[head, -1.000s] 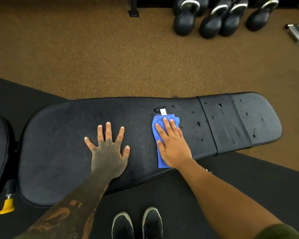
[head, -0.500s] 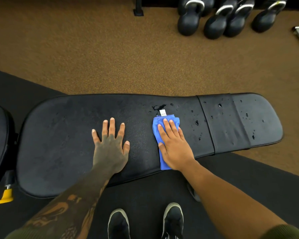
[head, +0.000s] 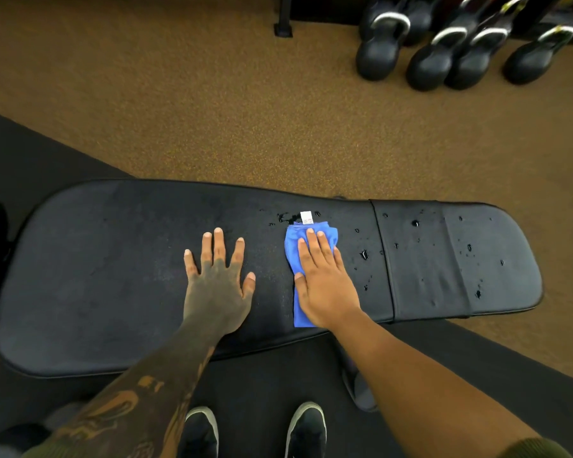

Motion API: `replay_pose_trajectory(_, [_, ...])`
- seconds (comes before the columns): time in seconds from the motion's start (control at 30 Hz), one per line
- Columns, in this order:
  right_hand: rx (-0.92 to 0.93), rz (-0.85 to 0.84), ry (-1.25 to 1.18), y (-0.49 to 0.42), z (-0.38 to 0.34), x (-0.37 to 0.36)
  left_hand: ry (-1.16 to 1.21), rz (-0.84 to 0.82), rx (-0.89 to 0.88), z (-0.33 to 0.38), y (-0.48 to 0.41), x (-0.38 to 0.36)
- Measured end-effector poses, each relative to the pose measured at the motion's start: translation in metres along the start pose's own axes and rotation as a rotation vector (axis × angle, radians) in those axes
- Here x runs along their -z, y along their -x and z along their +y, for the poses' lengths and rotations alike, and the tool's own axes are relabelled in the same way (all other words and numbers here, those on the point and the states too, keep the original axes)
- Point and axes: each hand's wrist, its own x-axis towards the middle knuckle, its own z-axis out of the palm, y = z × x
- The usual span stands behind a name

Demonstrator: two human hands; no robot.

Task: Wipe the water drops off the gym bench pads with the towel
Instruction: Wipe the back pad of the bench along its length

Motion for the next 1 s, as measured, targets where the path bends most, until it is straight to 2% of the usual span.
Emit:
replay_pose_trajectory(0.23, [-0.092,-0.026,0.031,-0.04,0.007,0.015,-0.028,-0.008,0.019,0.011,-0.01,0.002])
replay_pose_trajectory(0.53, [0.045,-0.042,0.033,-0.031,0.004,0.016,-0.011,-0.001,-0.02,0.015,-0.022,0.003])
replay_pose_trajectory(0.8, [-0.069,-0.013,0.048,-0.073,0.005,0.023,-0.025,0.03,0.038,0.009,-0.02,-0.004])
replay_pose_trajectory(1.0, [0.09,-0.029,0.079,-0.064,-0.003,0.019,0.007,0.046,0.084,0.009,-0.02,-0.004])
